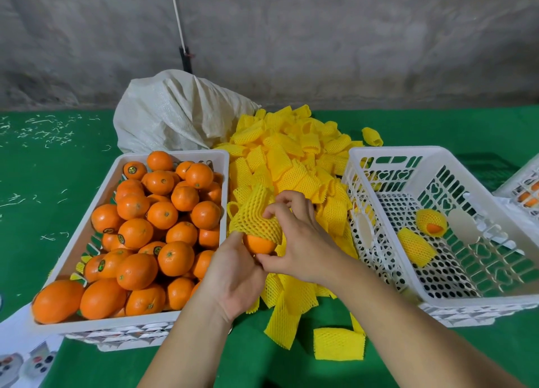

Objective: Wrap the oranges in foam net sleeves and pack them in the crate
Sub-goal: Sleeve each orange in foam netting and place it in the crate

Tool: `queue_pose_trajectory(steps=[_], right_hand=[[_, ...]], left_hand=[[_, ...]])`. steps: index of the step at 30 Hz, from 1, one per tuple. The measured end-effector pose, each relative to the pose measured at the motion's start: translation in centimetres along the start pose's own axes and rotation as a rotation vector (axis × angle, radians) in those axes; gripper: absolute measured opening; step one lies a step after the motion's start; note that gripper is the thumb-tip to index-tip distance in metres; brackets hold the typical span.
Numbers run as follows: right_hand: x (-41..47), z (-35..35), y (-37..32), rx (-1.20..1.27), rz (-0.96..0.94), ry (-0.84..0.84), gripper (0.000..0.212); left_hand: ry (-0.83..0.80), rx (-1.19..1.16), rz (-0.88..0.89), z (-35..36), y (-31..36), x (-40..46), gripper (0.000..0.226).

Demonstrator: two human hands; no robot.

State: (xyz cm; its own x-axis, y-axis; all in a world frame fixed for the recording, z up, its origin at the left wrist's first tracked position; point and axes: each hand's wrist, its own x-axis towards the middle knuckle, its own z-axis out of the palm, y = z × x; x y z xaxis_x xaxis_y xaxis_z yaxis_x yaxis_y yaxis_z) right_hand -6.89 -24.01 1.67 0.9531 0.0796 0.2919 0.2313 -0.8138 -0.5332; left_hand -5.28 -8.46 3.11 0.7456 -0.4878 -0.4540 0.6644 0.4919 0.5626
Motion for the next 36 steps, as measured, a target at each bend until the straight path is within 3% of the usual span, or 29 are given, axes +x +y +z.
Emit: queue_pose_trajectory(steps=[2, 4, 7, 11, 14, 16, 19, 20, 21, 24, 28, 32, 34, 36], right_hand=[[-0.2, 0.2, -0.2, 0.015, 0.019, 0.114, 0.068], [-0.2, 0.5, -0.3, 0.179, 0.092, 0.184, 0.063], [0.1, 0.6, 0.0, 0.449, 0.2, 0.25, 0.061], [0.1, 0.8, 0.3, 0.615, 0.28, 0.288, 0.057], [0.1, 1.4, -0.3, 0.653, 0.314, 0.352, 0.062], [0.1, 1.7, -0.8, 0.68, 0.325, 0.382, 0.061], [-0.2, 1.6, -1.4, 0.676, 0.289, 0.304, 0.068], [-0.4, 1.5, -1.5, 0.644, 0.269, 0.229, 0.076], [-0.7, 1.3, -1.5, 0.598, 0.237, 0.128, 0.084], [-1.3, 1.1, -1.7, 0.724, 0.15, -0.105, 0.094], [-0.8, 0.3, -2.7, 1.065, 0.511, 0.034, 0.072], [-0.4, -0.2, -1.3, 1.284, 0.659, 0.079, 0.05], [-0.6, -0.6, -0.4, 1.303, 0.677, 0.155, 0.036], [-0.9, -1.0, 1.0, 1.326, 0.722, 0.218, 0.041]], left_hand=[[0.087, 0.066, 0.016, -0.4, 0.2, 0.4, 0.042], [0.194, 0.208, 0.113, -1.0, 0.3, 1.0, 0.027], [0.283, 0.516, 0.419, -2.0, 0.1, 1.0, 0.019], [0.192, 1.119, 0.975, -3.4, -1.0, 0.6, 0.017], [0.116, 1.181, 1.145, -3.1, -1.9, 0.3, 0.014], [0.144, 0.938, 1.001, -2.3, -2.5, 0.1, 0.013], [0.095, 0.195, 0.333, -0.6, -1.3, 0.1, 0.054], [0.026, 0.102, 0.15, -0.5, -0.8, 0.2, 0.064], [-0.064, 0.117, 0.076, -0.3, -0.5, 0.1, 0.065], [-0.133, 0.346, 0.271, -0.2, -0.5, 0.1, 0.048], [-0.108, 0.661, 0.5, -0.4, -1.1, -0.3, 0.063], [-0.369, 0.935, 0.284, -1.3, -0.8, 0.0, 0.106], [-0.352, 1.134, 0.294, -2.4, 0.7, 0.6, 0.102], [-0.172, 1.263, 0.463, -3.9, 2.6, 1.7, 0.088]])
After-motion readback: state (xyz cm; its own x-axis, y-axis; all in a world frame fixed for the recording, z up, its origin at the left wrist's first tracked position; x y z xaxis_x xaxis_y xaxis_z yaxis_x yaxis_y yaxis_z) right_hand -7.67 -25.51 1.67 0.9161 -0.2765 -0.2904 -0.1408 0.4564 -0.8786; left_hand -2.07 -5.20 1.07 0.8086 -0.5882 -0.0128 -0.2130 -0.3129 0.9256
